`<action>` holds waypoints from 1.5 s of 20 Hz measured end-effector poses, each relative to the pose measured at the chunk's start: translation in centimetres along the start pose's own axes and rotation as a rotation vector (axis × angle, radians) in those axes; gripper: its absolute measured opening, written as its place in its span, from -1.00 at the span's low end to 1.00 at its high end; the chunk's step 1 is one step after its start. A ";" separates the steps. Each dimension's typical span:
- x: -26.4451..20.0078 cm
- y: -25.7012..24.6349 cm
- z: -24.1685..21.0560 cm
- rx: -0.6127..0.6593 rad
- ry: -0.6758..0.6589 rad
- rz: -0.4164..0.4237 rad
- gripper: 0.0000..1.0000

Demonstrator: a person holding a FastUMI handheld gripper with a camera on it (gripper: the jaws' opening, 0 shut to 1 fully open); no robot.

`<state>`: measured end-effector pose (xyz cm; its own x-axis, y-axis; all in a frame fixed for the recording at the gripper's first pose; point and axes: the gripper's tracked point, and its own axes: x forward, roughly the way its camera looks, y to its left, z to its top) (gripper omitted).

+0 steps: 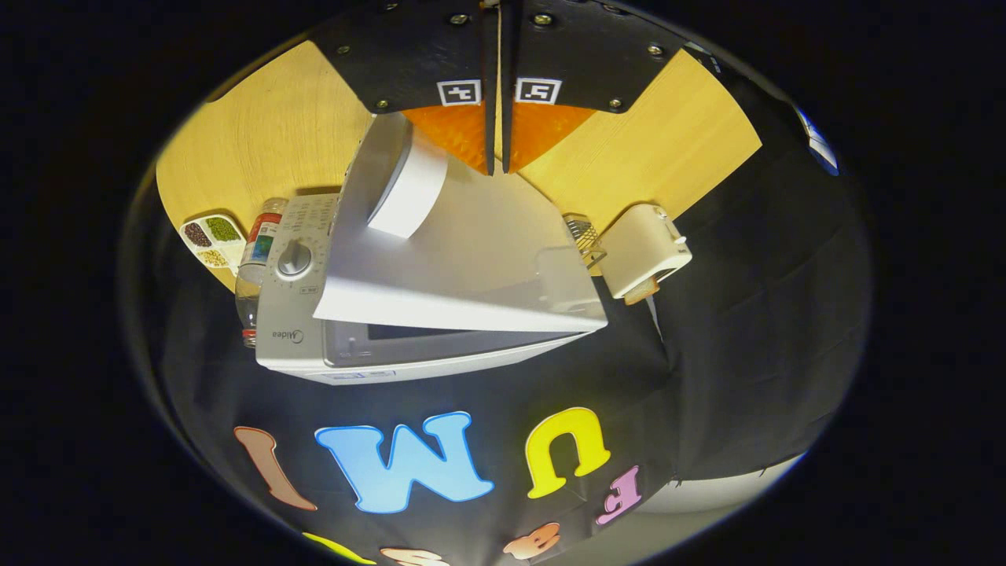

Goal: Open the microwave, put the food inside, and close the microwave door.

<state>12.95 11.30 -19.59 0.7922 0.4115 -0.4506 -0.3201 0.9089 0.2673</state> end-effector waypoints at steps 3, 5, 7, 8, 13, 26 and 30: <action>1.4 -2.2 1.4 0.010 -0.010 -0.030 -0.96; 2.5 -3.5 2.2 0.018 -0.015 -0.047 -0.96; 3.7 -4.7 3.1 0.031 -0.020 -0.056 -0.96; 4.2 -5.0 3.6 0.037 -0.026 -0.058 -0.96; 6.5 -6.5 6.0 0.031 -0.074 -0.116 -0.98; 6.8 -7.4 8.4 -0.008 -0.130 -0.242 -0.98; 1.8 -6.6 10.3 -0.035 -0.208 -0.279 -0.98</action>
<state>21.81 5.33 -13.44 0.9393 0.1275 -0.3184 -0.0909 0.9877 0.1273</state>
